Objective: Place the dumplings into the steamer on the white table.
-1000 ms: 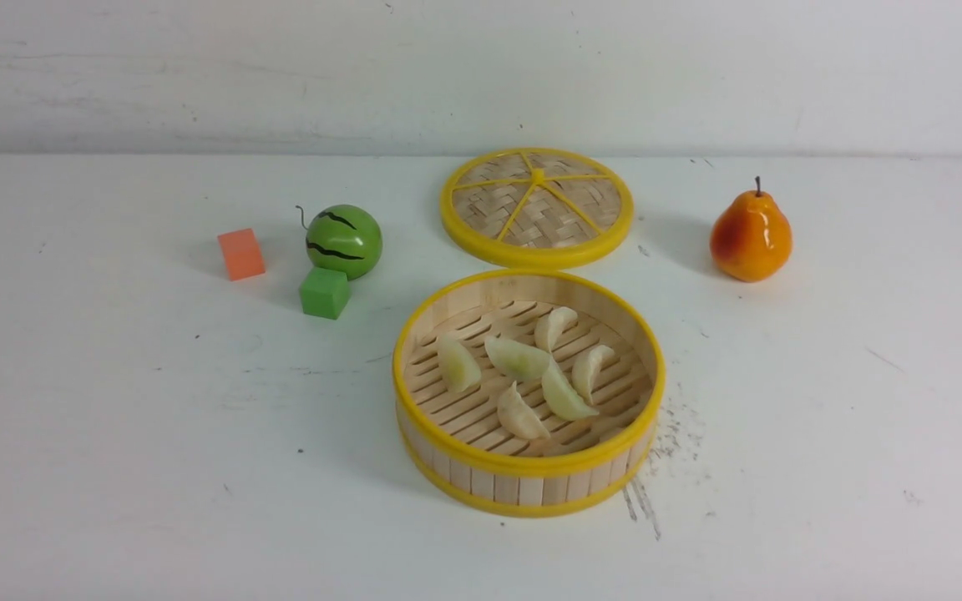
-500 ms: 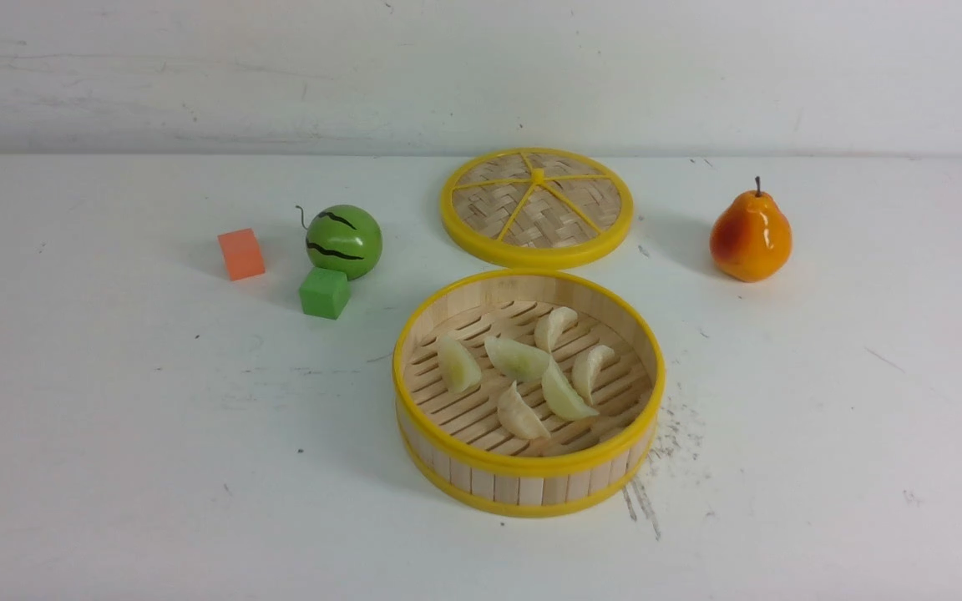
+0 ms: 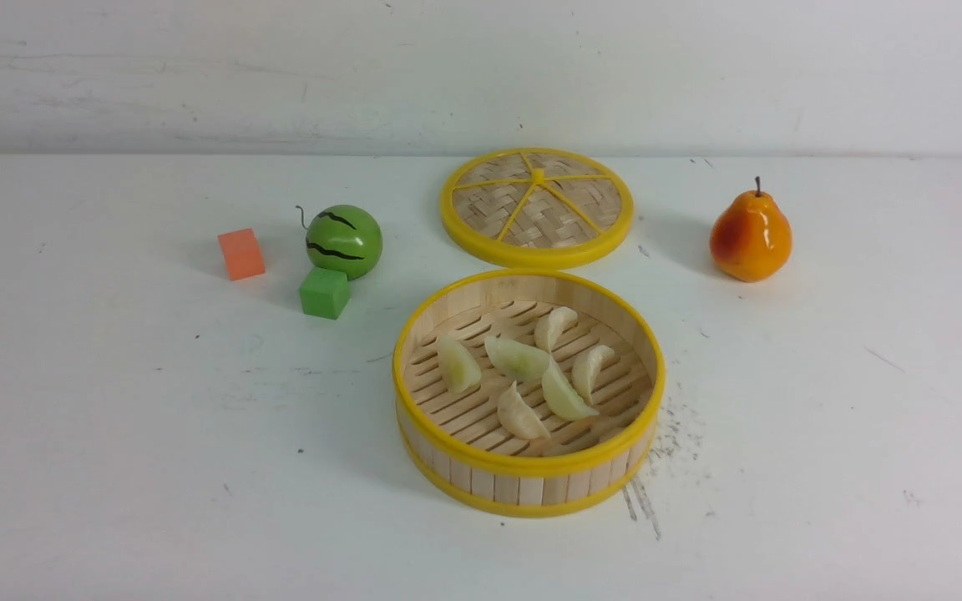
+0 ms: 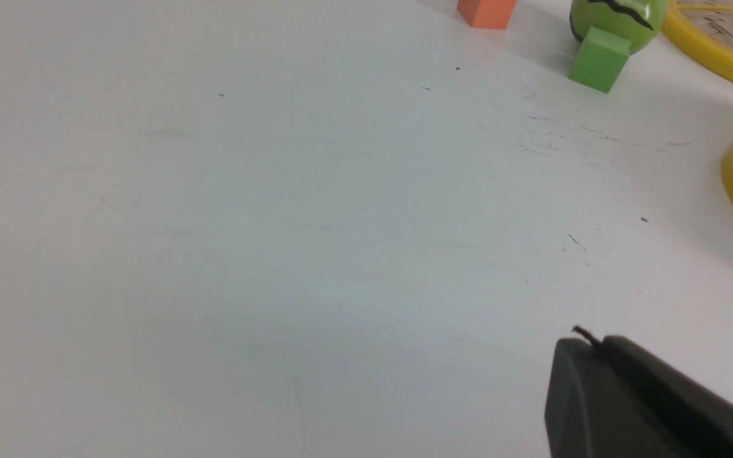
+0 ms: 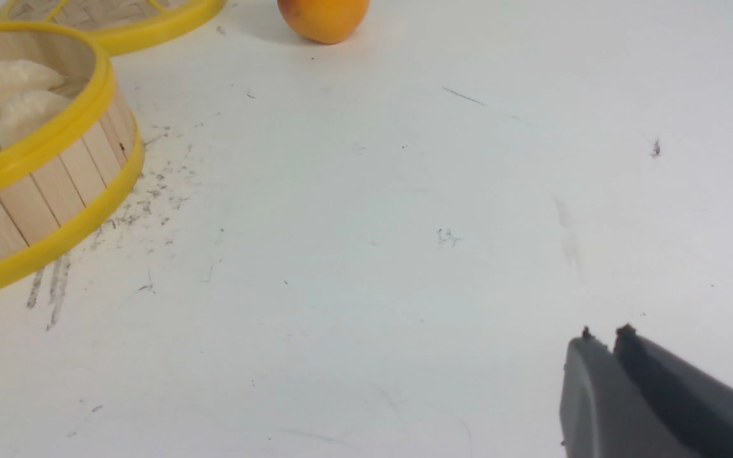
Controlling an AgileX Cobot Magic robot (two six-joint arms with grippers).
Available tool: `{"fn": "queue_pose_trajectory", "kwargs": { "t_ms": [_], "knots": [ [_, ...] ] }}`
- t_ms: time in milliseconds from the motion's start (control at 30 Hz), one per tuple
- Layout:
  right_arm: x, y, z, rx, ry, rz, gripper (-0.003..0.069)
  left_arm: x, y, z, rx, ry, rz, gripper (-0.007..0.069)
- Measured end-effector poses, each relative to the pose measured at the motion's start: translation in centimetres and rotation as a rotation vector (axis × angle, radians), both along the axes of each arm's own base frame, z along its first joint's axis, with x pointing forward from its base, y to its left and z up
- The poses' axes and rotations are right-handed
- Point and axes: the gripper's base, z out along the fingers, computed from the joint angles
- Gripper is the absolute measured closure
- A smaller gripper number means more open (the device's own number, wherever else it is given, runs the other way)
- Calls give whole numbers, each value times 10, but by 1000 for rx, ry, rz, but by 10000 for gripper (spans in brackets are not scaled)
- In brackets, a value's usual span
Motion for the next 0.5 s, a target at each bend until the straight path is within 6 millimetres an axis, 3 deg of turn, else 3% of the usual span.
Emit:
{"fn": "queue_pose_trajectory", "kwargs": {
  "t_ms": [500],
  "knots": [
    [0,0,0,0,0,0,618,0,0,0,0,1,0,610]
  ]
}}
